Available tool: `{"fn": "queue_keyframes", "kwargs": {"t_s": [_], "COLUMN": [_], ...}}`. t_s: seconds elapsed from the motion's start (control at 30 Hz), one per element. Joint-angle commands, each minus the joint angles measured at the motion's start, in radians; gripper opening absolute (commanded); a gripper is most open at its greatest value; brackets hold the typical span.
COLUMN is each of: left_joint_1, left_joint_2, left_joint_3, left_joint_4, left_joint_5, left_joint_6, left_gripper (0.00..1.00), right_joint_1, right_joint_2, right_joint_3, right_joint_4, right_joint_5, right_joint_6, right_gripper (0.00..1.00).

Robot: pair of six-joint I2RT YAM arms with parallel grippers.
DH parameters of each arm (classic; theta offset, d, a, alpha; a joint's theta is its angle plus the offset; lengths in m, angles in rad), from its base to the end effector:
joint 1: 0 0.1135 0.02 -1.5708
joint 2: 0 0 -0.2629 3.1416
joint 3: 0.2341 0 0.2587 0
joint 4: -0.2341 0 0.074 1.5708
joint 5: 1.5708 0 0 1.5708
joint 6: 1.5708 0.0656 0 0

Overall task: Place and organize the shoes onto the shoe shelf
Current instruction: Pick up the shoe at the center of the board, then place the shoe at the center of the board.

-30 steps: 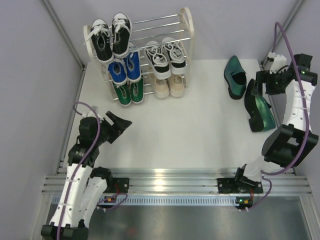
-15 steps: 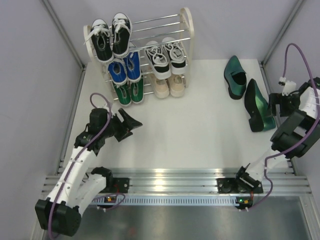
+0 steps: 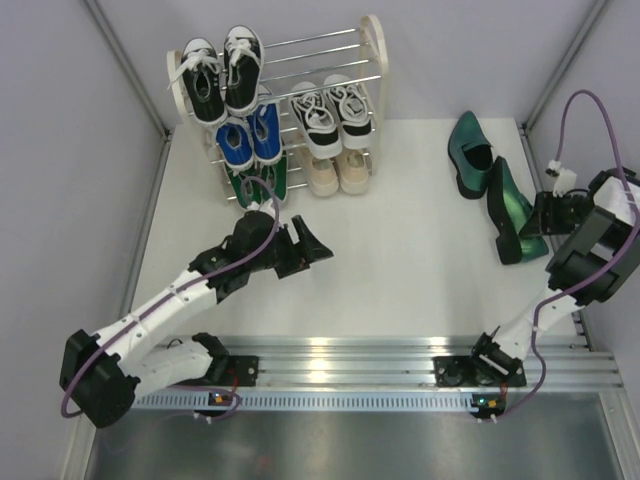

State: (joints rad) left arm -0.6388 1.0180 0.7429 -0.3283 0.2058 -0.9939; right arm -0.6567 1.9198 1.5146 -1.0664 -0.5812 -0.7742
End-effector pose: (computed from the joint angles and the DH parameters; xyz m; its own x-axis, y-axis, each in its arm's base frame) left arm 0.1961 -0.1624 0.2482 -0.8509 -0.3901 -0.3519 0.0102 0.6575 -0.7534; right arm 0.3210 -0.2020 0.1883 -0.8901 -0.0517 -0.4528 -0.2170 0.9218 0.3214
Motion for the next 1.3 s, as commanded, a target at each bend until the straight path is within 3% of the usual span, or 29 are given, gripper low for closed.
{"fn": "queue_keyframes", "kwargs": {"t_s": [0.0, 0.03, 0.07, 0.17, 0.53, 0.63, 0.8, 1.13, 1.2, 1.27], "left_joint_1": [-0.047, -0.058, -0.070, -0.117, -0.199, -0.199, -0.199, -0.214, -0.217, -0.225], "left_joint_2": [0.007, 0.010, 0.019, 0.039, 0.074, 0.074, 0.067, -0.045, -0.048, -0.044], "left_joint_3": [0.013, 0.009, 0.007, 0.006, -0.023, -0.027, -0.036, -0.152, -0.160, -0.162], "left_joint_4": [0.116, 0.126, 0.133, 0.163, 0.299, 0.313, 0.311, 0.310, 0.310, 0.310], "left_joint_5": [-0.083, -0.098, -0.106, -0.138, -0.175, -0.181, -0.183, -0.261, -0.264, -0.269], "left_joint_6": [-0.052, -0.067, -0.075, -0.101, -0.152, -0.153, -0.164, -0.255, -0.262, -0.265], "left_gripper": [0.84, 0.84, 0.84, 0.84, 0.85, 0.85, 0.85, 0.84, 0.84, 0.84], "right_joint_1": [0.012, 0.012, 0.012, 0.016, 0.090, 0.198, 0.498, 0.945, 0.989, 1.034], "right_joint_2": [-0.017, -0.036, -0.056, -0.137, -0.511, -0.632, -0.774, -0.725, -0.702, -0.682], "right_joint_3": [-0.042, -0.063, -0.105, -0.178, -0.306, -0.382, -0.580, -0.671, -0.674, -0.665], "right_joint_4": [0.000, 0.000, 0.000, -0.004, -0.141, -0.112, 0.179, 0.499, 0.517, 0.502], "right_joint_5": [-0.065, -0.083, -0.091, -0.117, -0.138, -0.082, 0.101, 0.518, 0.560, 0.572], "right_joint_6": [-0.103, -0.112, -0.128, -0.143, -0.299, -0.329, -0.173, 0.050, 0.070, 0.094], "right_gripper": [0.44, 0.37, 0.23, 0.00, 0.00, 0.00, 0.00, 0.00, 0.05, 0.19]}}
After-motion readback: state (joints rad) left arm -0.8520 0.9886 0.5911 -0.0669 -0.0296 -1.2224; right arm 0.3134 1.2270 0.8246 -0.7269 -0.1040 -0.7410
